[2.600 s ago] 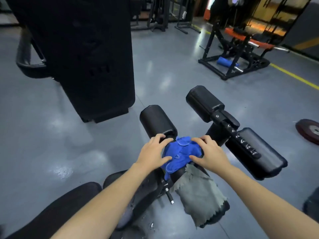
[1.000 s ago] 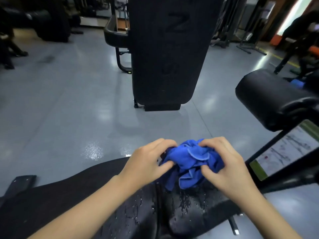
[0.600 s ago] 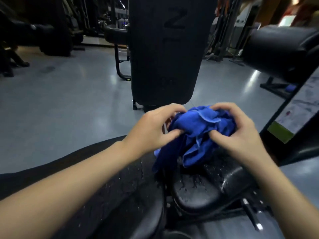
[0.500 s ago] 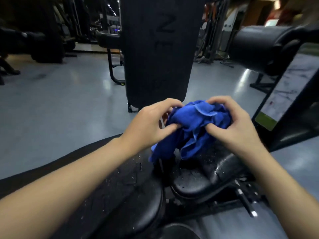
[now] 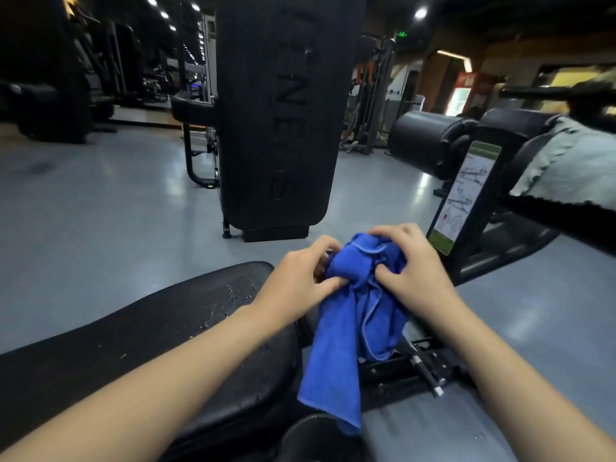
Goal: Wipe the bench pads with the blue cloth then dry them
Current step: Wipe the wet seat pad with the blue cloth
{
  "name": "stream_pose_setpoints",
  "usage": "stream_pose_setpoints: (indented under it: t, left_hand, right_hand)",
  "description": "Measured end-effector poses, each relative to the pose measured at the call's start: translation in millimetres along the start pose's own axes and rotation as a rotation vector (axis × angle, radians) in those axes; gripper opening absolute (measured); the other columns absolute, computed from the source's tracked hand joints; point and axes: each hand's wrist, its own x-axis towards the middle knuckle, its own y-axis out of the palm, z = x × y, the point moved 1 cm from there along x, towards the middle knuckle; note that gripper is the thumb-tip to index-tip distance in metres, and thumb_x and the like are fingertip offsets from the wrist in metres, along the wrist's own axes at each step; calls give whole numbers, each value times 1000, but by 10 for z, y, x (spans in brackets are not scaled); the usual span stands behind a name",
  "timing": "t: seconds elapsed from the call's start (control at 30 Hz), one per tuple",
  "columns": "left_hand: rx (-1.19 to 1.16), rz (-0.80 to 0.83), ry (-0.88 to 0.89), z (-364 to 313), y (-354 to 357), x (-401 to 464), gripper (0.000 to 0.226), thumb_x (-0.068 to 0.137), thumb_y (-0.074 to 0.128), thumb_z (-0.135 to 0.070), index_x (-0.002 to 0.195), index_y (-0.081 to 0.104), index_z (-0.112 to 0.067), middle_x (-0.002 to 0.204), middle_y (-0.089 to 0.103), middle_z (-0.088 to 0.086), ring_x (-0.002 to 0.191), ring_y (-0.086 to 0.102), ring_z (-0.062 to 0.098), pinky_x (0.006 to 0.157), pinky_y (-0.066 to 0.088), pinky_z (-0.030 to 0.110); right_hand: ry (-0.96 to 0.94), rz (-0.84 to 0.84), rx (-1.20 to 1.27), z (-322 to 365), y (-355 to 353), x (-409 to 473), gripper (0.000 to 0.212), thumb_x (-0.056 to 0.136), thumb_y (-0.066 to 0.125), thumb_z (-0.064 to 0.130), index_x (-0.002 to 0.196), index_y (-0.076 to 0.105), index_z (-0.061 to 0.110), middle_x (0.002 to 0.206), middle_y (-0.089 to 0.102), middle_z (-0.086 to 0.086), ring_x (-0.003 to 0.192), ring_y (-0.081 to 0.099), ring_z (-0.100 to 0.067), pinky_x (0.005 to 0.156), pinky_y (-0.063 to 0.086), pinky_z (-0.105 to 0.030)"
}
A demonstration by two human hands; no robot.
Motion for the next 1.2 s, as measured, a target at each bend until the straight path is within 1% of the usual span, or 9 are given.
stream_pose_setpoints:
  t: [0.03,0.13,0.23,0.3,0.4,0.5,0.67,0.9,1.2]
  left_hand:
    - [1,16,-47,117,88,-13,31,82,75,-26,102,52,-33,83,65,-10,70,62,10,70,54,33]
    - [31,69,-172,461,369,-87,32,81,75,-25,101,51,-30,89,63,-11,70,57,10,76,53,38]
    - [47,104,-245,708,547,-144,31,83,72,-19,106,54,-28,99,64,-9,81,62,12,83,53,38]
    - [58,101,-197,823,574,-164,30,86,69,-14,113,63,-25,101,64,-9,88,61,13,87,50,32]
    - [191,120,-85,900,506,-246,30,93,65,-13,122,70,-19,111,61,-4,103,50,16,97,36,22]
    - [269,140,-66,955,395,-438,34,96,60,-13,130,65,-16,127,57,-2,115,44,18,102,27,18]
    - [367,104,-79,1050,210,-885,31,94,57,-23,125,61,-23,121,52,-7,110,45,14,101,32,21]
    - [445,106,-138,1177,88,-1113,34,90,59,-46,120,57,-30,121,49,-14,111,45,9,91,41,24]
    - [409,157,-110,1340,125,-1081,37,87,55,-59,114,58,-34,117,48,-18,104,46,6,86,37,21]
  right_hand:
    - [41,31,-46,-115,126,11,53,78,65,-3,120,65,28,109,48,4,95,55,-7,88,41,-10]
    - [130,106,-172,-464,539,-65,54,82,61,-1,127,61,29,121,43,2,100,57,-20,96,49,-39]
    - [145,127,-194,-635,864,-271,56,85,61,3,137,55,23,141,36,-4,115,55,-29,99,48,-44]
    - [111,102,-212,-628,990,-391,59,88,63,27,145,48,20,156,25,-8,132,40,-30,110,40,-43]
    - [41,174,-438,-568,1165,-497,93,83,45,72,156,28,19,167,3,-9,150,12,-30,117,25,-44]
    - [13,219,-579,-498,1363,-486,111,74,39,87,158,25,14,169,1,-10,152,8,-34,115,27,-50]
    - [-89,278,-795,-549,1537,-416,102,80,35,80,149,41,6,162,24,-19,141,30,-43,100,42,-58]
    - [-221,379,-885,-705,1579,-174,82,88,32,66,143,48,7,155,37,-20,132,39,-45,89,45,-54]
    - [-322,457,-867,-774,1904,452,82,87,27,68,139,48,8,145,43,-16,119,45,-39,85,46,-51]
